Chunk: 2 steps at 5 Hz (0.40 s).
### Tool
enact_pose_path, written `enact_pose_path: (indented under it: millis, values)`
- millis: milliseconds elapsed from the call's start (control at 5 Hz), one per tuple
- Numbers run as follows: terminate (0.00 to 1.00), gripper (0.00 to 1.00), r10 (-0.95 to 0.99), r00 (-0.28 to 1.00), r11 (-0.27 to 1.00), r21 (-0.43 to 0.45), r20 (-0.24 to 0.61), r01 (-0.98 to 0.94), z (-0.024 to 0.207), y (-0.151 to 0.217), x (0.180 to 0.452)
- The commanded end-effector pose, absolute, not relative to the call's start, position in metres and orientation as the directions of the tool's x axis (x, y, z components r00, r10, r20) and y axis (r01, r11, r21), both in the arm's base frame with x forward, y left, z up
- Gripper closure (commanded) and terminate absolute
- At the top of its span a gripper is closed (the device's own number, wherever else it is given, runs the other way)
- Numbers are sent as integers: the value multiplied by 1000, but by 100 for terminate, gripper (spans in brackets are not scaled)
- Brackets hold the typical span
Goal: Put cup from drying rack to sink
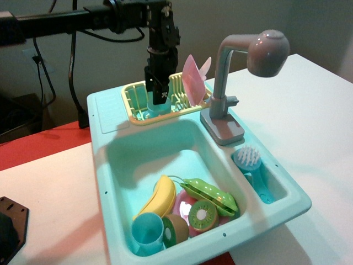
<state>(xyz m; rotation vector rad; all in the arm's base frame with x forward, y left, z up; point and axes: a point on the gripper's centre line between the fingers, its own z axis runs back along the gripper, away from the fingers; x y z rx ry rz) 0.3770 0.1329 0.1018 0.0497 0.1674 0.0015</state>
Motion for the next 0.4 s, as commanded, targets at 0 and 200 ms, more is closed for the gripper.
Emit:
enact_pose_path:
  millis: [0, 200]
  values:
    - [0, 0, 10, 991, 998, 67, -133, -1, 110, 136, 381]
    - [0, 100, 7, 991, 998, 67, -130, 2, 103, 134, 379]
